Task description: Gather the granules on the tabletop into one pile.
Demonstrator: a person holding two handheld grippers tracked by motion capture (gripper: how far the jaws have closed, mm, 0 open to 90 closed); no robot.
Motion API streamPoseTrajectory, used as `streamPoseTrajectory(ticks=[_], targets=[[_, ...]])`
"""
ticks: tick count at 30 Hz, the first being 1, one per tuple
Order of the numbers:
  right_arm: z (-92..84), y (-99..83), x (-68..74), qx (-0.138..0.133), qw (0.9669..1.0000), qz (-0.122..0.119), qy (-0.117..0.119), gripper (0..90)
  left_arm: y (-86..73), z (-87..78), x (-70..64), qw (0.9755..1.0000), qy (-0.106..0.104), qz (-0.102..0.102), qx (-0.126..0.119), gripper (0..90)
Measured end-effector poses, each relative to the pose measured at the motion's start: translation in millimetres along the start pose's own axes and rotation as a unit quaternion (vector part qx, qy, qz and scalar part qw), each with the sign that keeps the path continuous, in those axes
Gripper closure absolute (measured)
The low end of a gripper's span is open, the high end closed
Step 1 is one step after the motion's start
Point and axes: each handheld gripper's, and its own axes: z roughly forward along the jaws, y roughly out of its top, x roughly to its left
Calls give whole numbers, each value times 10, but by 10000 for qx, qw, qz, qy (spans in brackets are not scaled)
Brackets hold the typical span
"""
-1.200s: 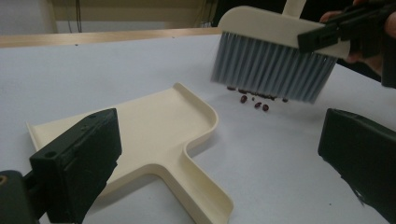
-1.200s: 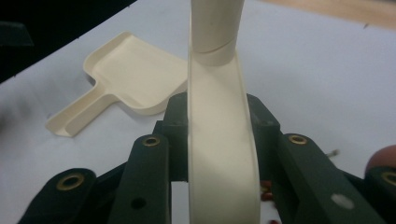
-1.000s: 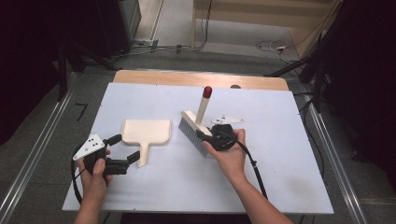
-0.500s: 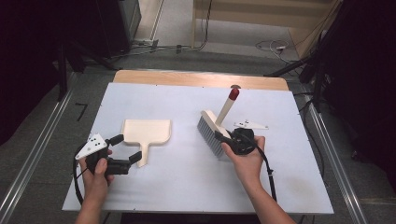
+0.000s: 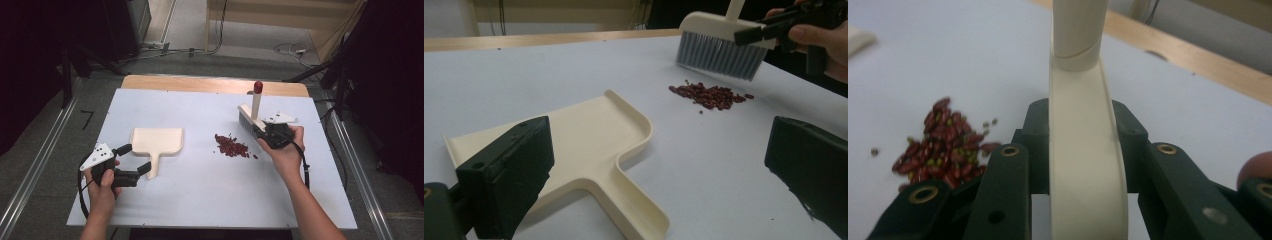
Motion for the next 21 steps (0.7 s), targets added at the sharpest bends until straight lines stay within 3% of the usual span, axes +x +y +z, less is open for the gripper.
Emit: streamPoseTrajectory(ticks=[4, 9, 12, 16, 19, 21], targets=[[9, -99, 130, -174, 9987, -88, 480, 654, -5, 13, 2, 10000, -14, 4, 21, 0], [-48, -85, 263, -384, 9942, -443, 898, 654, -3, 22, -10, 10000, -35, 18, 27, 0], [-132, -55, 227, -525, 9952, -315, 762, 654, 1, 12, -11, 10000, -25, 32, 29, 0], [-319, -86, 117, -679, 9967, 115, 436, 653, -2, 7, -6, 10000, -27, 22, 18, 0], [-426, -209, 102, -572, 9966, 581, -97, 653, -1, 6, -6, 10000, -20, 14, 12, 0], [-424, -319, 157, -373, 9944, 868, -472, 653, 2, 9, -6, 10000, -26, 9, 5, 0]])
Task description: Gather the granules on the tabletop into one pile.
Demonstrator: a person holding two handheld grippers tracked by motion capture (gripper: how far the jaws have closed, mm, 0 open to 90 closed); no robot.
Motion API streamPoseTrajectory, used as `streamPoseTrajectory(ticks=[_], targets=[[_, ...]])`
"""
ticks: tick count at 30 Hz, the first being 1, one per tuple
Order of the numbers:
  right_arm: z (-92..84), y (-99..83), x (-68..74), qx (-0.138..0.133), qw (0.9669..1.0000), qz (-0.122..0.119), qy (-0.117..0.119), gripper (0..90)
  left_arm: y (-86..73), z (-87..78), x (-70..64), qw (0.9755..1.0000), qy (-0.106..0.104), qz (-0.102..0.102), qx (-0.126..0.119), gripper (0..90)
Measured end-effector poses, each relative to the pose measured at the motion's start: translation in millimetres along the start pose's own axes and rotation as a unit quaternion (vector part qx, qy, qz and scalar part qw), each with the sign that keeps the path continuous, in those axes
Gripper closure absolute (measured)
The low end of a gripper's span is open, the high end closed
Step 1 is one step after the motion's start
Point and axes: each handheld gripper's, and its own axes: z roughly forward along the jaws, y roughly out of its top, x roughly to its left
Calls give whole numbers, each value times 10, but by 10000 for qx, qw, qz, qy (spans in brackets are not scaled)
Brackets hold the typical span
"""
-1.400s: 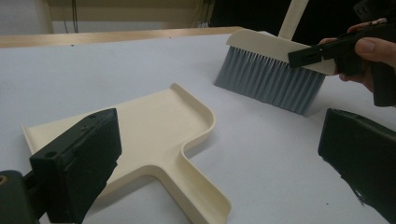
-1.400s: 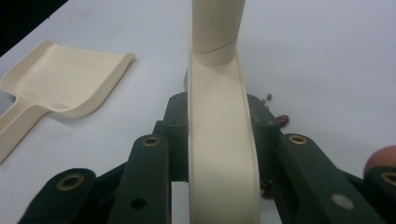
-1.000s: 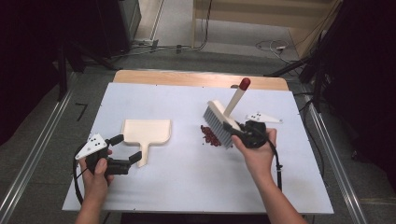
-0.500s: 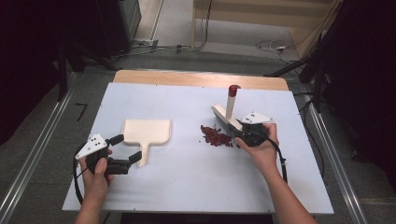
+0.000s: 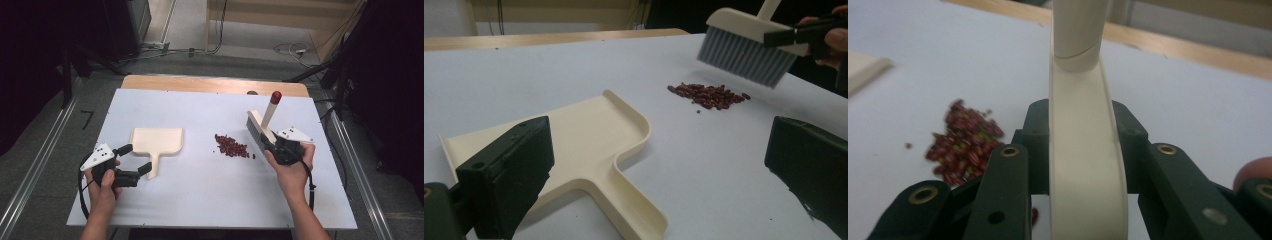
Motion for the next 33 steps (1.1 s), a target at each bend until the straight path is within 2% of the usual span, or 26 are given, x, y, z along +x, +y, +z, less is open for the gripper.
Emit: streamPoseTrajectory(ticks=[2, 5, 10, 15, 17, 21, 26, 31, 33], targets=[[33, -82, 61, 160, 9996, 224, -119, 654, 2, 1, -5, 10000, 0, 2, 3, 0], [89, -121, 179, 99, 9991, 397, -76, 654, 10, -2, -18, 10000, -3, 15, -6, 0], [185, -69, 349, 54, 9988, 474, -116, 653, 9, -4, -18, 10000, -18, 17, -13, 0], [237, -23, 396, 20, 9988, 486, -66, 654, 6, -8, -7, 10000, -22, 15, -32, 0], [251, -10, 415, 12, 9991, 423, -70, 654, 6, -6, -12, 10000, -30, 7, -37, 0], [256, 25, 426, -10, 9994, 347, -33, 654, 10, -1, -21, 10000, -25, 24, -19, 0], [204, 94, 361, -86, 9997, 210, -57, 654, 8, 3, -23, 10000, -21, 41, -7, 0], [125, 137, 247, -138, 9999, 65, 65, 653, 11, -4, -21, 10000, -22, 20, -20, 0], [73, 148, 224, -210, 9996, 21, 203, 653, 11, -6, -18, 10000, -16, 21, -20, 0]])
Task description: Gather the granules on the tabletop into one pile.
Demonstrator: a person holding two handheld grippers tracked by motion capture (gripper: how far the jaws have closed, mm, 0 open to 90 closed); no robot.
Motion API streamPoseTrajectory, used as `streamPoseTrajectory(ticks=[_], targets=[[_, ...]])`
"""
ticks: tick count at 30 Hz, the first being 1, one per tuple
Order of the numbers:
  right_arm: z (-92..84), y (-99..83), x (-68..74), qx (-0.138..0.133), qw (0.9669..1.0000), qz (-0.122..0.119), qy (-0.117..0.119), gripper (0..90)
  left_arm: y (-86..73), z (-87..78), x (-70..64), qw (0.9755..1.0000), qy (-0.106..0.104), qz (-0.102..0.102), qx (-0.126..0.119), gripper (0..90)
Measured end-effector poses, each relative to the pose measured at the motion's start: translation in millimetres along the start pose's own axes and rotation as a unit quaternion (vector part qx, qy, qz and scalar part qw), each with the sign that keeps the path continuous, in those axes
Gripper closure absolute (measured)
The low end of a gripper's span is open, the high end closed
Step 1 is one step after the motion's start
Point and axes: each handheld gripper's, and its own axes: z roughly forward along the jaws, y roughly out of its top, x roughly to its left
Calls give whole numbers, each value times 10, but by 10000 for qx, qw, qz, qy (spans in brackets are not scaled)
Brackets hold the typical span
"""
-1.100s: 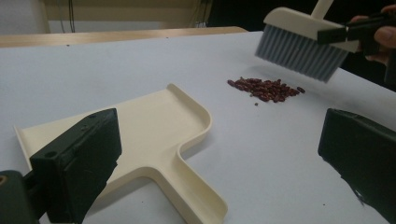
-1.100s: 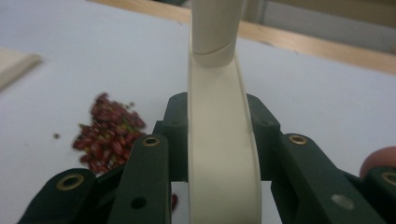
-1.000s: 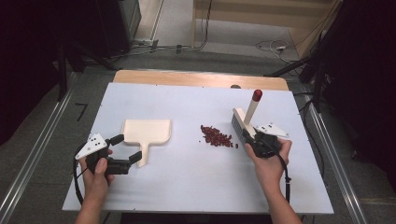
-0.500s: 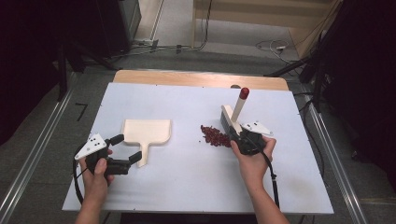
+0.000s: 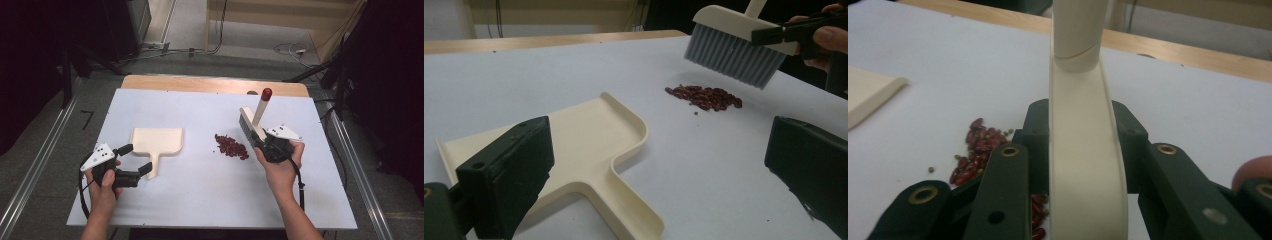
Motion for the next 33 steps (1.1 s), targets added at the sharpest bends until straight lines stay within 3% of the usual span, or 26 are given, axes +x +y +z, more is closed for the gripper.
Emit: streamPoseTrajectory(ticks=[3, 4, 8, 12, 15, 20, 27, 33], targets=[[-91, 25, 22, -18, 9988, -71, 477, 653, -1, 7, -2, 10000, 4, 4, -1, 0], [-115, 28, 60, -5, 9972, -121, 731, 653, 0, 10, -3, 10000, 4, 20, 14, 0], [-117, 15, 261, 155, 9880, -347, 1498, 653, 5, 18, -18, 10000, -8, 38, 26, 0], [9, -46, 464, 396, 9781, -481, 1985, 653, 5, 14, -15, 10000, -10, 32, 26, 0], [109, -94, 529, 570, 9750, -565, 2071, 653, 1, 12, -11, 10000, -15, 30, 1, 0], [180, -110, 407, 573, 9806, -450, 1822, 653, -4, 7, -5, 10000, -11, 31, 7, 0], [158, -109, 215, 480, 9852, -390, 1600, 653, -3, 14, -5, 10000, -4, 36, 28, 0], [110, -67, 166, 354, 9837, -336, 1733, 653, -3, 16, -16, 10000, 1, 45, 44, 0]])
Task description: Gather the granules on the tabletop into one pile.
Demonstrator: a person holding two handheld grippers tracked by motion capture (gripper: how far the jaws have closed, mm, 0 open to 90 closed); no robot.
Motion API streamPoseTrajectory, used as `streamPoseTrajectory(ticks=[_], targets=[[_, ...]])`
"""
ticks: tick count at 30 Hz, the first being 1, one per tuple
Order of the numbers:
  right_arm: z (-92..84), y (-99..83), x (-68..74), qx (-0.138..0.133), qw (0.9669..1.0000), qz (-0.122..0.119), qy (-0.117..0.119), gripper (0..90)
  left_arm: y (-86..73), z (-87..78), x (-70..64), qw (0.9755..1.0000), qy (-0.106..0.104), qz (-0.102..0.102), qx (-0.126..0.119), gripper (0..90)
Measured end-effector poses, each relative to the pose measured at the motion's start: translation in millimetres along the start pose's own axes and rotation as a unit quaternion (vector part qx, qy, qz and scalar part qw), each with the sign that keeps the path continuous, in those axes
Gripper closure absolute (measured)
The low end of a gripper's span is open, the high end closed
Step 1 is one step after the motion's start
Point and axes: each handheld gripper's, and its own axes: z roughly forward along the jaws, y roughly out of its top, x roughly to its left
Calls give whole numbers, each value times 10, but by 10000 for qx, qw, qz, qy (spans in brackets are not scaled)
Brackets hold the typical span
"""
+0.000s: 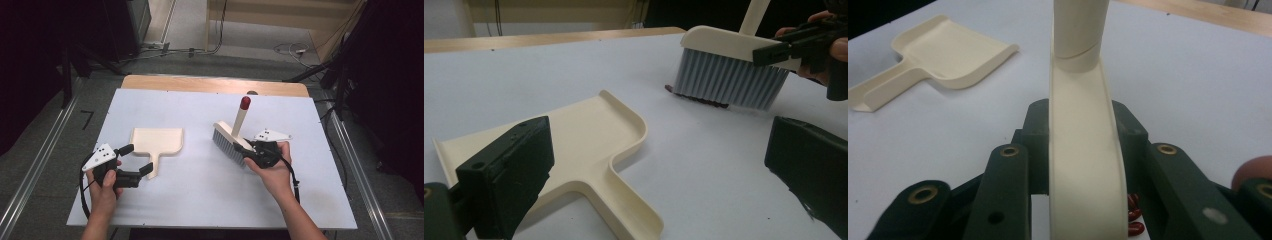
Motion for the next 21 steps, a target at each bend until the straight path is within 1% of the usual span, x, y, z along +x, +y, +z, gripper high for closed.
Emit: streamPoseTrajectory(ticks=[2, 6, 9, 11, 16, 21], targets=[[-43, 29, -3, -97, 9999, -37, 77, 653, 0, -5, 3, 10000, 3, 12, -10, 0], [-146, 77, -8, -208, 9997, -72, 106, 653, 0, -15, 8, 10000, 16, -11, -20, 0], [-250, 98, -30, -304, 9995, 8, 129, 653, 1, -16, 9, 10000, 10, -4, -24, 0], [-322, 103, -53, -367, 9993, -25, 93, 653, 3, -20, 8, 10000, 9, -5, -27, 0], [-521, 74, -128, -446, 9990, 33, -47, 653, 12, -31, 4, 10000, 32, -9, -63, 0], [-699, -2, -264, -477, 9985, 118, -256, 653, 18, -46, 7, 9999, 61, 8, -81, 0]])
